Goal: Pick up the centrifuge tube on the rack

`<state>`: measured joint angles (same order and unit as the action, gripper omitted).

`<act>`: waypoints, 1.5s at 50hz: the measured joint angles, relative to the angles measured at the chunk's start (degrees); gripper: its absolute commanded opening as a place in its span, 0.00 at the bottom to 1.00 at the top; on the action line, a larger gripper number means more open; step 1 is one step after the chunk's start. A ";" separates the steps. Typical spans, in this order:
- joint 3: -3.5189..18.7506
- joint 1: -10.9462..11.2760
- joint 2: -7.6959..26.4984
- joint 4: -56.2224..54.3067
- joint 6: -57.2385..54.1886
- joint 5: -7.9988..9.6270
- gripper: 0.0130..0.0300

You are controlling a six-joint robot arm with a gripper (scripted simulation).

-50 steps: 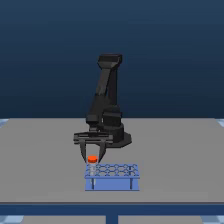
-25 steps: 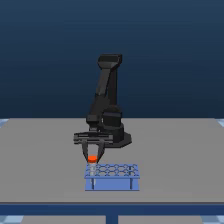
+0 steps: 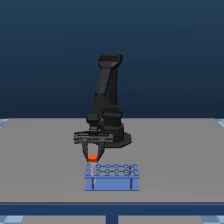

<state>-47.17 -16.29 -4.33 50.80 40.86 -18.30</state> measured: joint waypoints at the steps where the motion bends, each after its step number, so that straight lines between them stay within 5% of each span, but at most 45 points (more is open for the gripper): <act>1: 0.04 0.00 -0.08 0.28 0.24 0.05 0.00; 45: 3.61 0.01 -5.60 28.89 28.98 3.78 0.00; 75: 7.02 0.00 -8.92 55.24 56.10 3.82 0.00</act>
<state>-40.15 -16.29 -13.25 106.04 96.96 -14.48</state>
